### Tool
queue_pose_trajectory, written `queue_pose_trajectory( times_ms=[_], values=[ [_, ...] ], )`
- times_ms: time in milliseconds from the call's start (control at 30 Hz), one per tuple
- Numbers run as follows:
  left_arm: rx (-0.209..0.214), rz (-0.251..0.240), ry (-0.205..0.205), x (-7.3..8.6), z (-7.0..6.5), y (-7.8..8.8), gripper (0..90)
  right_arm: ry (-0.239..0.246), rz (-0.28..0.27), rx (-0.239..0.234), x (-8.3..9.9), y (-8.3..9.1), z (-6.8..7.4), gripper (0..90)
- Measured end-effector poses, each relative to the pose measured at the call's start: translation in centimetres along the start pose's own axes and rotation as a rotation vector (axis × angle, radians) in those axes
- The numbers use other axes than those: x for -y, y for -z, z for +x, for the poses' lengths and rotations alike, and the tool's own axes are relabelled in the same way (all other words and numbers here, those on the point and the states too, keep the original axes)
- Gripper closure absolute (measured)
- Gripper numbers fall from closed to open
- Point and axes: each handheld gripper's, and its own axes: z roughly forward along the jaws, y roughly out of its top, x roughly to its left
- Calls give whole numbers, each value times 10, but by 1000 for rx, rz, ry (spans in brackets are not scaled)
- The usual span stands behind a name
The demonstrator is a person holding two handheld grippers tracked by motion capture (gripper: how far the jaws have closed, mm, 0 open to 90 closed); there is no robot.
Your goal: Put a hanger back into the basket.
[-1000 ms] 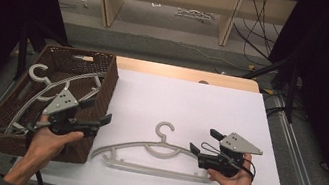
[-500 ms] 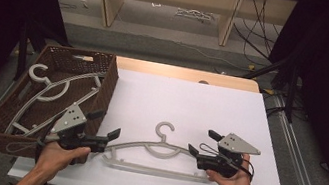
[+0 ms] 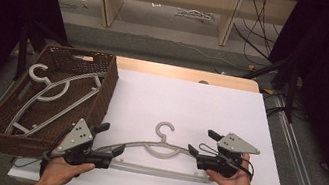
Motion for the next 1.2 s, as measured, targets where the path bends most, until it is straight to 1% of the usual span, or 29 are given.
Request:
queue_pose_trajectory(
  times_ms=[33, 100, 133, 200, 233, 267, 300, 333, 367, 400, 433, 467, 500, 567, 600, 633, 667, 700, 767, 800, 833, 900, 933, 967, 1000, 1067, 1100, 1167, 1200],
  values=[
    [14, -7, 1, 1, -1, -1, 161, 0, 0, 0, 0, 0, 0, 169],
    [14, 1, 13, 3, -4, 0, 161, 3, 10, -2, 1, -2, 0, 168],
    [22, -8, -6, 5, -3, 1, 161, 12, 28, -6, 2, -2, 0, 168],
    [18, -7, -9, 6, -3, 2, 161, 13, 33, -5, 2, -3, 0, 167],
    [12, -1, -12, 7, -3, 3, 161, 28, 51, -8, 3, -6, 0, 165],
    [17, -6, 0, 8, -3, 2, 161, 20, 61, -23, 4, -8, 1, 165],
    [17, -6, 0, 8, -3, 2, 160, 20, 61, -23, 4, -8, 1, 165],
    [32, -4, 24, 9, -3, 2, 160, 40, 101, -26, 5, -10, 2, 165],
    [32, -4, 24, 9, -3, 2, 160, 40, 101, -26, 5, -10, 2, 165],
    [23, 5, 13, 9, -3, 2, 160, 62, 132, -28, 7, -13, 2, 165],
    [23, 5, 13, 9, -3, 2, 160, 62, 132, -28, 7, -13, 2, 165],
    [26, 11, 13, 10, -4, 2, 159, 81, 168, -33, 9, -15, 2, 165],
    [27, 11, 13, 11, -4, 1, 159, 87, 187, -39, 10, -17, 2, 165],
    [28, 14, 13, 11, -5, 0, 159, 93, 201, -38, 11, -18, 1, 166],
    [35, 10, 12, 11, -5, -1, 159, 93, 236, -40, 12, -21, -1, 176],
    [32, 16, 16, 12, -6, -1, 159, 93, 236, -40, 12, -21, -1, 176],
    [39, 16, 6, 12, -6, -2, 159, 106, 264, -43, 13, -25, -3, 179],
    [39, 16, 6, 12, -6, -2, 159, 106, 264, -43, 13, -25, -3, 179],
    [43, 29, -11, 12, -6, -3, 158, 116, 307, -54, 13, -31, -6, 204],
    [43, 29, -11, 12, -6, -3, 159, 116, 307, -54, 13, -31, -6, 204],
    [41, 29, -4, 13, -7, -3, 159, 134, 347, -60, 13, -37, -8, 223],
    [47, 32, -11, 13, -7, -3, 158, 150, 382, -58, 15, -42, -8, 251],
    [55, 27, -9, 13, -7, -4, 159, 171, 400, -62, 15, -45, -8, 275],
    [55, 27, -9, 13, -7, -4, 158, 171, 400, -62, 15, -45, -8, 275],
    [51, 29, -6, 13, -7, -4, 159, 186, 434, -65, 14, -50, -9, 311],
    [54, 29, -12, 13, -7, -4, 158, 185, 448, -70, 13, -52, -9, 326],
    [50, 30, -9, 13, -7, -4, 159, 174, 484, -82, 12, -57, -10, 358],
    [41, 36, 3, 13, -8, -3, 159, 183, 495, -89, 11, -60, -11, 377],
    [41, 32, 1, 13, -7, -4, 159, 191, 530, -103, 9, -66, -13, 415]
  ],
)
